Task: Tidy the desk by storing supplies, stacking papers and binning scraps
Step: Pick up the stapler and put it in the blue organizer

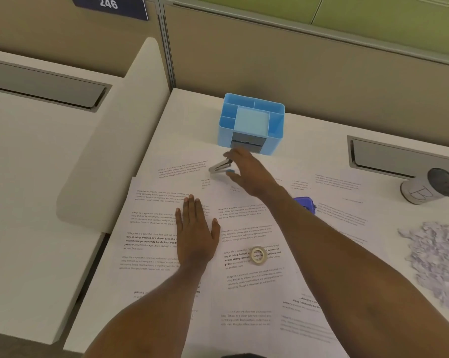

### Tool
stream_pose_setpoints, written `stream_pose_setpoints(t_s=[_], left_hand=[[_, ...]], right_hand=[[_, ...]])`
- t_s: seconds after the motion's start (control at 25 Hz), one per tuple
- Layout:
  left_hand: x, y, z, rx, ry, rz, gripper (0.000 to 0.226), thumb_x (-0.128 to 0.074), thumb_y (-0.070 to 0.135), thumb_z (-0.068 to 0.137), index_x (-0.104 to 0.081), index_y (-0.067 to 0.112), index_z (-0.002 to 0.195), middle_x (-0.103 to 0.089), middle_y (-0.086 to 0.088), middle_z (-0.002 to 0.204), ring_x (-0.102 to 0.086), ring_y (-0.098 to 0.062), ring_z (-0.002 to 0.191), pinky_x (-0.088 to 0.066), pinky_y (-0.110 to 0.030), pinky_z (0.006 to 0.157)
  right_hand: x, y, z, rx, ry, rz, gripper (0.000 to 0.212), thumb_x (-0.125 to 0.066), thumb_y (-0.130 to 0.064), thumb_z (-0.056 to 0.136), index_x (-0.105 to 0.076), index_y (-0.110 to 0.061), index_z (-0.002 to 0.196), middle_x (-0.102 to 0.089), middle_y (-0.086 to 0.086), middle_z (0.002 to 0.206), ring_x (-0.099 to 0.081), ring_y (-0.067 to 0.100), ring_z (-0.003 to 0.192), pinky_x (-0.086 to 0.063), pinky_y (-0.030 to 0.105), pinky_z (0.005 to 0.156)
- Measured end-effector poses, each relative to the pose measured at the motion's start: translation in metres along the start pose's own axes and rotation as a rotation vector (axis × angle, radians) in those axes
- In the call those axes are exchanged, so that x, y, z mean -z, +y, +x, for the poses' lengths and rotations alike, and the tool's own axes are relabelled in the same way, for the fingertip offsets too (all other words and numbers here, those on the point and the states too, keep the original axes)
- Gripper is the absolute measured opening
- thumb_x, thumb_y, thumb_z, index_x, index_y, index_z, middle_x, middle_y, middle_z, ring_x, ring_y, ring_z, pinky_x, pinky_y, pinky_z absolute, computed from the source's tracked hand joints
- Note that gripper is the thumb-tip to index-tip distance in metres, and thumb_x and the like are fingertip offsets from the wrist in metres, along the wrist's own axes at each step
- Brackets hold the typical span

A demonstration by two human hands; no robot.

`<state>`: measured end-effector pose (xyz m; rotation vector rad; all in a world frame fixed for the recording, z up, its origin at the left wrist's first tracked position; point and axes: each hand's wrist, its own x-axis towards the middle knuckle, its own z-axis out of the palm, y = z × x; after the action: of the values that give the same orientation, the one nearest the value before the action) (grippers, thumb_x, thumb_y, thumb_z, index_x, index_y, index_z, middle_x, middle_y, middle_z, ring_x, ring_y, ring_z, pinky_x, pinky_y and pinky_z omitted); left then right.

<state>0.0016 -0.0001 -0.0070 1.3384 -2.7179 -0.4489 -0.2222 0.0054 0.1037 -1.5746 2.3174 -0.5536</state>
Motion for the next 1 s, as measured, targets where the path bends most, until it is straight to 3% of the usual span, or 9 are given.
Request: stream_pose_setpoints(t_s=[0.2, 0.32, 0.4, 0.68, 1.0], left_hand=[[0.002, 0.0, 0.0, 0.004, -0.015, -0.015, 0.078, -0.032, 0.051, 0.106, -0.022, 0.004, 0.166, -0.021, -0.016, 0.176, -0.013, -0.031, 0.165, -0.014, -0.053, 0.134], [0.003, 0.0, 0.001, 0.002, -0.03, -0.008, 0.078, -0.032, 0.051, 0.106, -0.019, 0.004, 0.167, -0.018, -0.015, 0.177, -0.011, -0.03, 0.166, -0.011, -0.052, 0.135], [0.002, -0.001, 0.001, 0.006, -0.03, -0.011, 0.078, -0.033, 0.051, 0.107, -0.019, 0.004, 0.168, -0.018, -0.015, 0.177, -0.011, -0.03, 0.166, -0.011, -0.052, 0.135], [0.002, 0.0, 0.002, 0.01, -0.027, -0.009, 0.078, -0.036, 0.051, 0.106, -0.021, 0.004, 0.167, -0.021, -0.016, 0.176, -0.015, -0.031, 0.165, -0.016, -0.052, 0.134], [0.001, 0.001, 0.002, 0.013, -0.016, -0.002, 0.078, -0.039, 0.05, 0.106, -0.024, 0.004, 0.166, -0.023, -0.016, 0.175, -0.017, -0.031, 0.165, -0.019, -0.053, 0.133]], right_hand=[[0.041, -0.007, 0.032, -0.136, 0.302, 0.16, 0.044, -0.073, -0.016, 0.091, -0.053, -0.016, 0.129, -0.053, 0.003, 0.132, -0.054, 0.013, 0.116, -0.046, 0.02, 0.099], [0.056, -0.007, 0.056, -0.188, 0.391, 0.144, 0.043, -0.07, -0.016, 0.093, -0.054, -0.013, 0.133, -0.052, 0.004, 0.135, -0.054, 0.016, 0.119, -0.043, 0.021, 0.101], [0.062, -0.006, 0.07, -0.219, 0.37, 0.124, 0.044, -0.068, -0.017, 0.095, -0.053, -0.013, 0.136, -0.05, 0.004, 0.138, -0.053, 0.017, 0.123, -0.037, 0.019, 0.102], [0.057, 0.002, 0.102, -0.239, 0.198, 0.058, 0.051, -0.071, -0.021, 0.093, -0.051, -0.014, 0.14, -0.048, 0.005, 0.143, -0.052, 0.019, 0.125, -0.04, 0.027, 0.106], [0.037, 0.016, 0.128, -0.232, 0.114, -0.132, 0.056, -0.08, -0.035, 0.084, -0.056, -0.019, 0.132, -0.062, 0.006, 0.128, -0.054, 0.025, 0.12, -0.039, 0.039, 0.104]])
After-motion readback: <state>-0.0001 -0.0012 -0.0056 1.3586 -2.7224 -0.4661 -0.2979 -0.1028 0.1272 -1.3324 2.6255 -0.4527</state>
